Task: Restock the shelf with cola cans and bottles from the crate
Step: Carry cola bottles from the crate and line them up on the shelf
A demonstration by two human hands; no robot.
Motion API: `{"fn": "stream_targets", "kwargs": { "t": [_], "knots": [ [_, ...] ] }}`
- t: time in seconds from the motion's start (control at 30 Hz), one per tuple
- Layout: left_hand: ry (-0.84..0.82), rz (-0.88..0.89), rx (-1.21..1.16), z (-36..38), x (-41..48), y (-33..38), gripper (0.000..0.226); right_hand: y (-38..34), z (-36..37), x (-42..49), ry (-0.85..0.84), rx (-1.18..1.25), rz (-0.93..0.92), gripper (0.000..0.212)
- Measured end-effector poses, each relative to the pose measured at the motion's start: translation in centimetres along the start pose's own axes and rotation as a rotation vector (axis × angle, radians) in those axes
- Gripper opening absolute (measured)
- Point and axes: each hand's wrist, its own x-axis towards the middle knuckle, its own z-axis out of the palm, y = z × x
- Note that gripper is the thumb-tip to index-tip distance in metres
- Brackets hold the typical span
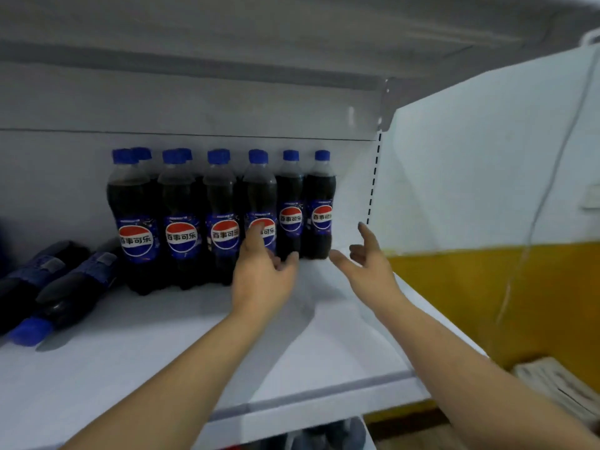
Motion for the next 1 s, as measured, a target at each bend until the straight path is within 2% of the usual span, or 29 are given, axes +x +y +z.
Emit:
{"fn": "stream_targets", "kwargs": {
  "t": [0.13,0.3,0.47,0.67,0.77,1.0],
  "knots": [
    [-0.157,0.144,-0.102,3.3,-5.0,4.5,0.064,0.4,-5.7,-3.2,0.091,0.018,0.048,0.071],
    [-0.249,0.279,-0.109,9.2,-11.6,10.4,0.055,2.7,-16.3,-8.7,0.226,0.027,0.085,0.065],
    [-0.334,0.250,-0.221,18.2,-20.5,17.9,0.059,7.1,-29.5,-15.5,0.351,-0.046,0.165,0.063],
    [-0.604,0.222,-0.297,29.5,-30.5,24.5,0.057,12.6,-44.6,-22.4,0.563,-0.071,0.343,0.062],
    [-0.746,0.218,-0.302,34.8,-34.0,26.6,0.059,15.7,-50.2,-24.9,0.666,-0.071,0.409,0.056],
    [-1.054,0.197,-0.299,49.6,-38.2,28.9,0.051,25.9,-59.8,-27.5,0.877,-0.087,0.628,0.059]
  ]
}}
